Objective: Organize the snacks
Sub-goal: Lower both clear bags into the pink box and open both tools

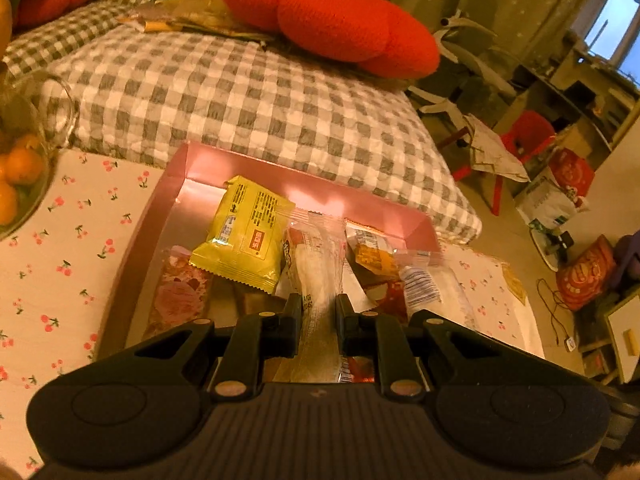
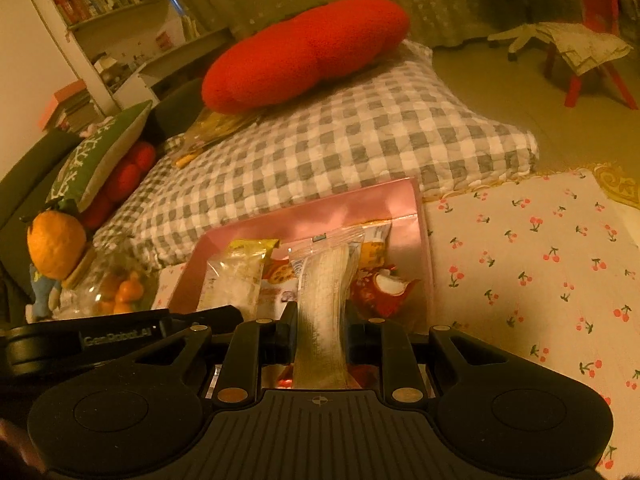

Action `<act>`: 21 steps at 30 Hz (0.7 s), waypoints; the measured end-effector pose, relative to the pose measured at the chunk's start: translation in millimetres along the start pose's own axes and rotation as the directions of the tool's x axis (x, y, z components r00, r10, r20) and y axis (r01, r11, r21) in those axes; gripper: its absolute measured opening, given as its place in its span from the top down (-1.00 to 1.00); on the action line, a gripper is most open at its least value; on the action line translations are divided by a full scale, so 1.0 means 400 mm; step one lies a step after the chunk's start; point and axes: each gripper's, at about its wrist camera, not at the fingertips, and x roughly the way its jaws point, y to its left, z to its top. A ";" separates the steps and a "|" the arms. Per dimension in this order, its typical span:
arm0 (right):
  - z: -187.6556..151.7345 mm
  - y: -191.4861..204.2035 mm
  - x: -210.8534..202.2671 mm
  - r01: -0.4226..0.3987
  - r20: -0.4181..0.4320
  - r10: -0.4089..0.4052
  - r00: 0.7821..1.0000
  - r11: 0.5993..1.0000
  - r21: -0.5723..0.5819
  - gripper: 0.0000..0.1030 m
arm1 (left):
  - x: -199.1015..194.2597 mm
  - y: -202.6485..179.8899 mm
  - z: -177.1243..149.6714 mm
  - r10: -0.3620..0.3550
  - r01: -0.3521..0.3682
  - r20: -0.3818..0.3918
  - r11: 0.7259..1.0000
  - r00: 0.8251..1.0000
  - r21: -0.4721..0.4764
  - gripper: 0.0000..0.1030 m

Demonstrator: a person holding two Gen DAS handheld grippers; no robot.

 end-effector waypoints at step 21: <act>0.023 -0.022 -0.007 0.009 0.046 -0.013 0.999 0.997 0.075 0.06 | 0.004 0.015 0.002 0.045 -0.047 0.049 0.998 0.998 0.043 -0.16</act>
